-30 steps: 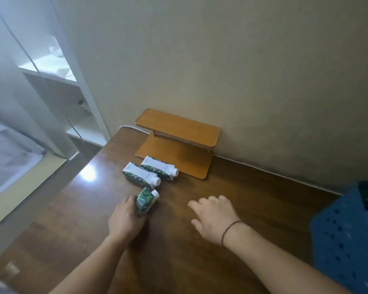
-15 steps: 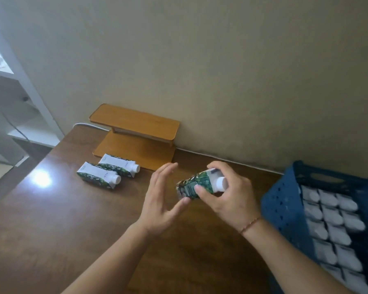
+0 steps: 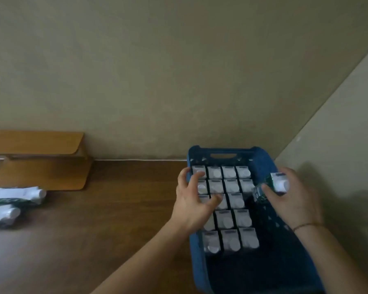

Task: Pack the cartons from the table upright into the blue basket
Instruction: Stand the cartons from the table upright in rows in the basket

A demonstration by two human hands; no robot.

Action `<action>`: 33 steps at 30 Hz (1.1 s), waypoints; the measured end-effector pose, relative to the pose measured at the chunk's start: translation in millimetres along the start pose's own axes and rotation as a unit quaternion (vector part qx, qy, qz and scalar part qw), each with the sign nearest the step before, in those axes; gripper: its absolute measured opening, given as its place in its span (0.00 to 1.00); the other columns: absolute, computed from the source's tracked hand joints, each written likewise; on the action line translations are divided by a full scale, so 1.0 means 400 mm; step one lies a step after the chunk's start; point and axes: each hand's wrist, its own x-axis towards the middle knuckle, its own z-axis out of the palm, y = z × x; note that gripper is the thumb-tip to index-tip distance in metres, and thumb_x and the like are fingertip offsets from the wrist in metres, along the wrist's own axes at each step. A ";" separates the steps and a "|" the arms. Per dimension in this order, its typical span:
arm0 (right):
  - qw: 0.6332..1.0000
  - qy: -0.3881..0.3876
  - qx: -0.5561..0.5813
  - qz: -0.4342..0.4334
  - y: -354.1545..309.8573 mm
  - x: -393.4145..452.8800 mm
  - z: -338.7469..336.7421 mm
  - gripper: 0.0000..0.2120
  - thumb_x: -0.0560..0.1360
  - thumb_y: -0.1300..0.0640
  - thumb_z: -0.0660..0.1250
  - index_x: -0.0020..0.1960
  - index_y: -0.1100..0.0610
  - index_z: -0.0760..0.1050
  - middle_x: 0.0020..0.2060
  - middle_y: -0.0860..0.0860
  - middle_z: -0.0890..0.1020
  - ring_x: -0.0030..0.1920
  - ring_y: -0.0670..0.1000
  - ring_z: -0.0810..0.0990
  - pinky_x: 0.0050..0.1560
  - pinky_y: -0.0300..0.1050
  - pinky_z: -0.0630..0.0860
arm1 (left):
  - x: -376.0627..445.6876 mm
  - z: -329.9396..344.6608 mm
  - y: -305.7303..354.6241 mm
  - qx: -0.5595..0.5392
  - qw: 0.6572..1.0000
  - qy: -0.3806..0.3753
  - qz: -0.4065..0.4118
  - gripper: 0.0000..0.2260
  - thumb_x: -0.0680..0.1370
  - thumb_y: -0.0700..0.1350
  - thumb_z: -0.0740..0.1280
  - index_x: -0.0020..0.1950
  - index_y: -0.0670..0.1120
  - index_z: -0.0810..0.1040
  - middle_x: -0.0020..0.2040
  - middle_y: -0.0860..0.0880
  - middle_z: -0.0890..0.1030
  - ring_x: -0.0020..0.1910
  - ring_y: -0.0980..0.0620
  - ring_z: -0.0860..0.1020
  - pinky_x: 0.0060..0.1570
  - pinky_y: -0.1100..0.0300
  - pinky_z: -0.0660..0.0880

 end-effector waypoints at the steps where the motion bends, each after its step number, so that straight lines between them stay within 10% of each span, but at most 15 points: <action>1: 0.999 -0.022 -0.029 0.004 0.018 0.005 0.010 0.26 0.68 0.45 0.74 0.62 0.53 0.73 0.45 0.57 0.83 0.41 0.61 0.81 0.40 0.50 0.79 | 0.000 0.021 0.004 0.011 1.000 0.010 -0.007 0.28 0.76 0.60 0.68 0.73 0.55 0.64 0.76 0.61 0.48 0.76 0.49 0.55 0.65 0.59 0.62; 7: 0.985 -0.161 0.032 0.062 0.069 0.026 0.124 0.29 0.69 0.44 0.74 0.65 0.54 0.70 0.56 0.58 0.81 0.54 0.60 0.79 0.51 0.46 0.76 | 0.012 0.046 -0.008 0.068 0.997 0.043 -0.019 0.24 0.77 0.54 0.69 0.70 0.56 0.65 0.76 0.59 0.48 0.75 0.48 0.58 0.63 0.61 0.63; 11: 0.925 -0.308 0.165 0.146 0.087 0.014 0.199 0.43 0.71 0.42 0.71 0.77 0.52 0.50 0.70 0.54 0.70 0.67 0.58 0.71 0.65 0.50 0.69 | 0.013 0.045 -0.014 0.072 0.997 0.036 -0.019 0.25 0.76 0.51 0.70 0.71 0.57 0.64 0.75 0.61 0.47 0.75 0.48 0.57 0.63 0.60 0.65; 17: 0.925 -0.336 0.130 0.124 0.087 0.023 0.190 0.44 0.71 0.39 0.70 0.76 0.49 0.49 0.70 0.52 0.71 0.66 0.57 0.72 0.64 0.50 0.70 | 0.018 0.043 -0.023 0.076 0.997 0.030 -0.014 0.27 0.75 0.52 0.71 0.71 0.56 0.64 0.75 0.60 0.47 0.75 0.49 0.56 0.64 0.59 0.64; 22: 0.960 -0.196 -0.199 -0.021 -0.032 0.051 0.107 0.28 0.73 0.35 0.61 0.67 0.48 0.64 0.58 0.53 0.79 0.53 0.58 0.80 0.43 0.51 0.78 | 0.001 -0.032 -0.069 -0.072 0.997 -0.007 -0.008 0.22 0.78 0.57 0.68 0.71 0.62 0.66 0.72 0.62 0.60 0.69 0.57 0.67 0.64 0.56 0.74; 27: 0.962 -0.096 0.122 -0.223 -0.332 -0.001 0.096 0.16 0.75 0.48 0.68 0.61 0.51 0.76 0.50 0.48 0.81 0.51 0.51 0.78 0.48 0.49 0.77 | -0.035 -0.187 -0.195 -0.004 0.996 0.086 -0.020 0.21 0.78 0.50 0.70 0.70 0.58 0.70 0.65 0.62 0.71 0.60 0.60 0.75 0.52 0.70 0.75; 33: 0.849 -0.336 0.137 -0.384 -0.701 -0.180 0.250 0.15 0.75 0.44 0.65 0.61 0.42 0.73 0.54 0.40 0.77 0.58 0.42 0.72 0.57 0.41 0.74 | -0.112 -0.514 -0.418 0.306 0.935 0.119 -0.137 0.30 0.75 0.49 0.72 0.75 0.52 0.65 0.73 0.50 0.69 0.71 0.47 0.68 0.66 0.50 0.72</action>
